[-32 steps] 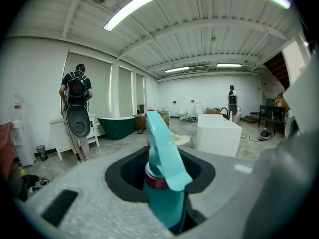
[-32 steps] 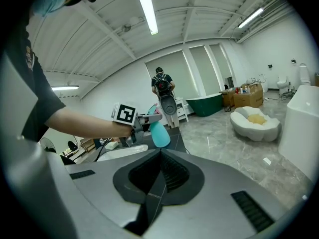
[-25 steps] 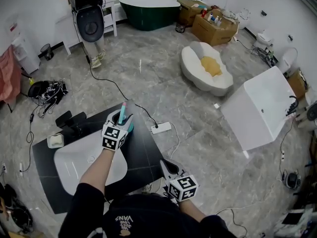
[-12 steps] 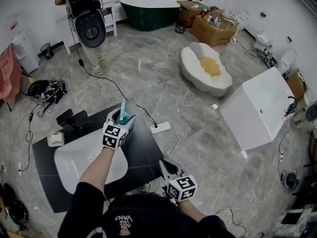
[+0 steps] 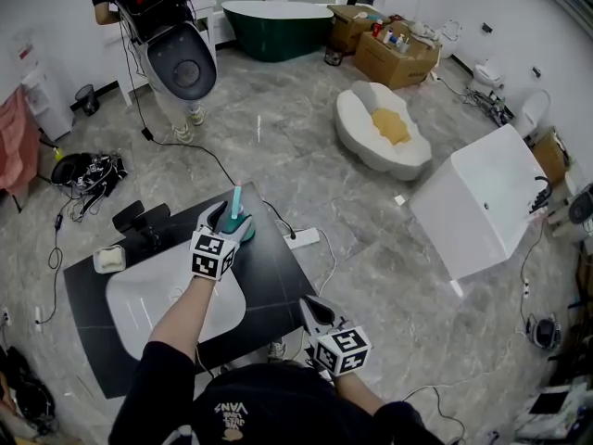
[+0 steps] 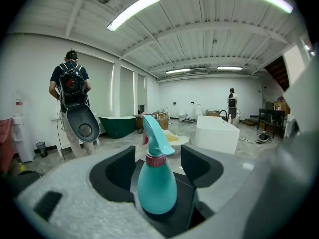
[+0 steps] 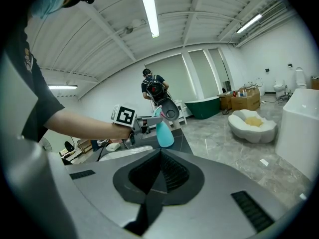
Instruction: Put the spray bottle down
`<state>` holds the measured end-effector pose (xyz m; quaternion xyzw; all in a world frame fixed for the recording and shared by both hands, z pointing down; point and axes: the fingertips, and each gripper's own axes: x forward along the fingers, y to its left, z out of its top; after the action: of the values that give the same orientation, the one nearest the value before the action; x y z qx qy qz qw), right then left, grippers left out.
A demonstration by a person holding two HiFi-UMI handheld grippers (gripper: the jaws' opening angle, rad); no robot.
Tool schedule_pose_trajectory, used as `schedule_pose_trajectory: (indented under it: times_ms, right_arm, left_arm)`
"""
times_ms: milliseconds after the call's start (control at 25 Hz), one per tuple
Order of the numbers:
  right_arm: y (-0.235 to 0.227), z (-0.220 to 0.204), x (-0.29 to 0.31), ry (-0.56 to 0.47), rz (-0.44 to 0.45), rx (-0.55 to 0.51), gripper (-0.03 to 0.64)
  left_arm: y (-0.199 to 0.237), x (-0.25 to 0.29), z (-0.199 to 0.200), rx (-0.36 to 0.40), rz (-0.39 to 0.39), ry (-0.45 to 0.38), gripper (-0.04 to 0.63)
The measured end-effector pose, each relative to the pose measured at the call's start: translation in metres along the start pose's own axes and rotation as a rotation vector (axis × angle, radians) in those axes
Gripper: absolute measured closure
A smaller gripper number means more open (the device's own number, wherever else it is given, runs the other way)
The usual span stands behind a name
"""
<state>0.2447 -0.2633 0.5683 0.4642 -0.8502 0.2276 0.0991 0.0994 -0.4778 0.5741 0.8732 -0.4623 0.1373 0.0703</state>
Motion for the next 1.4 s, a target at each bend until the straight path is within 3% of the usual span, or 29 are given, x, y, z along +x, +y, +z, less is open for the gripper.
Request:
schedule_pose_trajectory:
  times_ms: [520, 1000, 1400]
  right_arm:
    - [0.070, -0.016, -0.002, -0.003, 0.010, -0.020, 0.614]
    - [0.146, -0.039, -0.009, -0.031, -0.017, -0.006, 0.614]
    - [0.190, -0.059, -0.024, -0.053, -0.079, 0.005, 0.614]
  left_arm:
    - [-0.009, -0.107, 0.000, -0.009, -0.078, -0.078, 0.322]
    - [-0.010, -0.221, -0.025, 0.009, -0.111, -0.102, 0.519]
    - [-0.023, -0.294, -0.041, -0.006, -0.161, -0.129, 0.571]
